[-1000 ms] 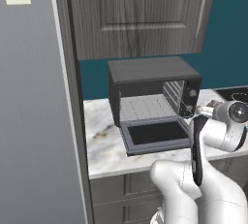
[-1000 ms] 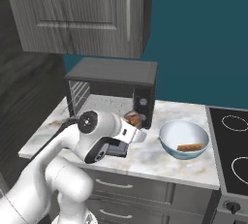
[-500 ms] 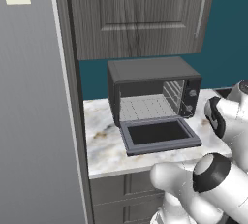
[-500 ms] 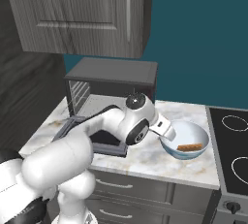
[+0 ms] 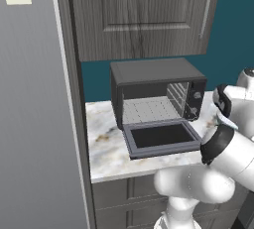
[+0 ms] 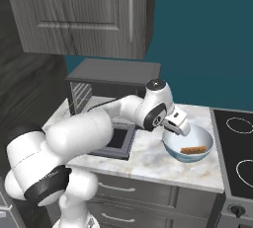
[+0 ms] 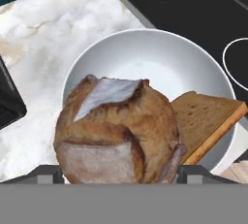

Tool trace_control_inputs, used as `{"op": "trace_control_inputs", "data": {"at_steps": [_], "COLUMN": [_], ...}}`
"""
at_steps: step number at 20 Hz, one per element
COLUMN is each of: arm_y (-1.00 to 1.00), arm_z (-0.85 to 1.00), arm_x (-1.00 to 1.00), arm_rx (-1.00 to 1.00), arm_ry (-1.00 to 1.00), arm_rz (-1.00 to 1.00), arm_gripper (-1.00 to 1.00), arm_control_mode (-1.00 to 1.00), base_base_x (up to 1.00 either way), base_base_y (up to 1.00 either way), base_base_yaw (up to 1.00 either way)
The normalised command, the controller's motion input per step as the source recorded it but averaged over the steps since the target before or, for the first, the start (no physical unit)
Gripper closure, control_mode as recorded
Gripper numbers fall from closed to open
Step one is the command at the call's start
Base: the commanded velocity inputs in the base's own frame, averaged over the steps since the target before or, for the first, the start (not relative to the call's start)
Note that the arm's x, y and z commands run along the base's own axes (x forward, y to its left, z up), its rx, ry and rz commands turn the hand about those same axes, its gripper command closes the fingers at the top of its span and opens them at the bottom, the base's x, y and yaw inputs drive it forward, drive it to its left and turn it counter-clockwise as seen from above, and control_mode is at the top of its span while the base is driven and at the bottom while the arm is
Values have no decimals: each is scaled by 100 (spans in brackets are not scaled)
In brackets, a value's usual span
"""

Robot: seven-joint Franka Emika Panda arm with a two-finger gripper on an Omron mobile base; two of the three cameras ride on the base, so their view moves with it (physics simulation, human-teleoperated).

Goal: Pick up the heated bread from the toaster oven and place it in the bowl. Then move the bread bowl to the dining counter.

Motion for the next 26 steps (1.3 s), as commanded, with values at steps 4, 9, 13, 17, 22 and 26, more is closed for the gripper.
{"op": "trace_control_inputs", "data": {"at_steps": [4,9,13,17,22,26], "arm_y": [-52,-49,-16,0,1,3], "arm_z": [-58,-57,-25,-8,21,21], "arm_x": [24,39,38,23,-8,-33], "arm_rx": [0,0,0,0,0,0], "arm_ry": [9,0,-1,-7,-6,-6], "arm_rz": [-1,-2,-1,0,0,4], "arm_gripper": [100,-100,-100,-100,-100,-100], "arm_control_mode": [-100,-100,-100,-100,-100,-100], "base_base_x": [0,0,0,0,0,0], "base_base_y": [0,0,0,0,0,0], "base_base_yaw": [0,0,0,0,0,0]}}
